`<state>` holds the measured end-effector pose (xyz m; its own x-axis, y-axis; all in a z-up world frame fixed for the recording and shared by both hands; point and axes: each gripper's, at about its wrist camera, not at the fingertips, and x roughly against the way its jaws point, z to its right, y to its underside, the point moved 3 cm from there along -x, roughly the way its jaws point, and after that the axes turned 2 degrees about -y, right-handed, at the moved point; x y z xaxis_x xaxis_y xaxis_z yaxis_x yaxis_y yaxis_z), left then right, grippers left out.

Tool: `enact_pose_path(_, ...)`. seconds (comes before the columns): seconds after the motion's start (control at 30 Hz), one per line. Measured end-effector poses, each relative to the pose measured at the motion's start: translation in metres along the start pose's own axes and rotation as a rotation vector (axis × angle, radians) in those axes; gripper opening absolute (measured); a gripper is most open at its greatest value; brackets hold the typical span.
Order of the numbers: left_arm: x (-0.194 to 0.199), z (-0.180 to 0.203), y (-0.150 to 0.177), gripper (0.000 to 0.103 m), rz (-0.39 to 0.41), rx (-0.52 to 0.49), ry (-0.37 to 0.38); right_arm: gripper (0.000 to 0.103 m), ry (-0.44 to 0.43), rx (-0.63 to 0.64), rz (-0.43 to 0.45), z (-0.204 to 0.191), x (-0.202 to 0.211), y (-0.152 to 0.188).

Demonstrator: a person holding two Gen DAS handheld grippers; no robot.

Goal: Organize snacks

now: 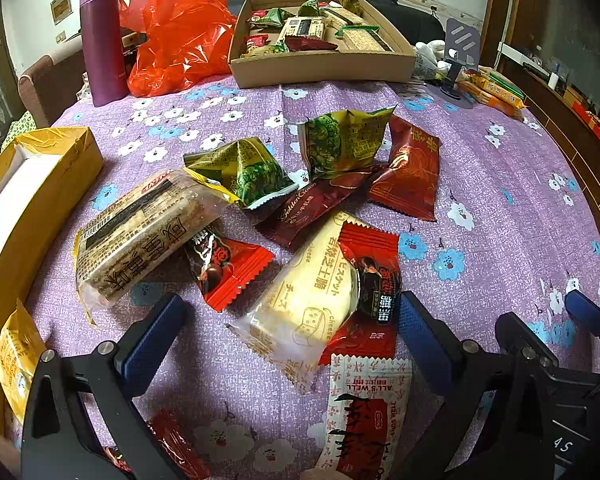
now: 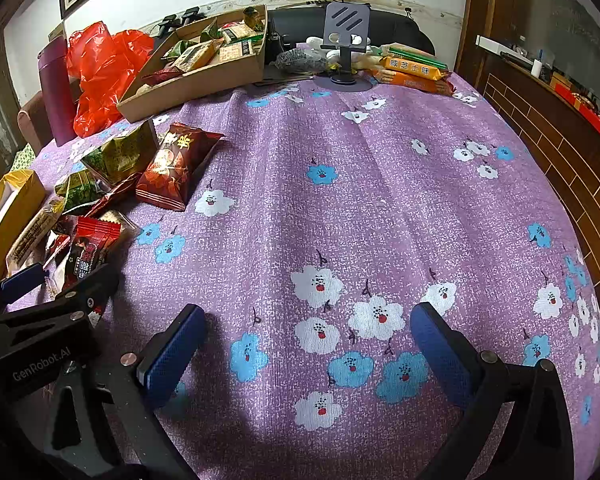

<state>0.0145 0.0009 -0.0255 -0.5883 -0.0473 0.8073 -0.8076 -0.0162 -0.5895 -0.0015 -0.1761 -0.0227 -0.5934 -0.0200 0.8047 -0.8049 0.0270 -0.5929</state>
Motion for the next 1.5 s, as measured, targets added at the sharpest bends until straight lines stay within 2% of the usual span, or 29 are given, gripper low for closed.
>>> enact_pose_path(1.33,0.0013,-0.0003,0.0007,0.103,-0.001,0.005,-0.003,0.103,0.001,0.000,-0.001,-0.0001,0.0000,-0.0004)
enact_pose_path(1.5,0.0023,-0.0021,0.0016,0.103,-0.032,-0.046,0.031,0.103,0.001,0.000,-0.001,0.0001,-0.0001,-0.0002)
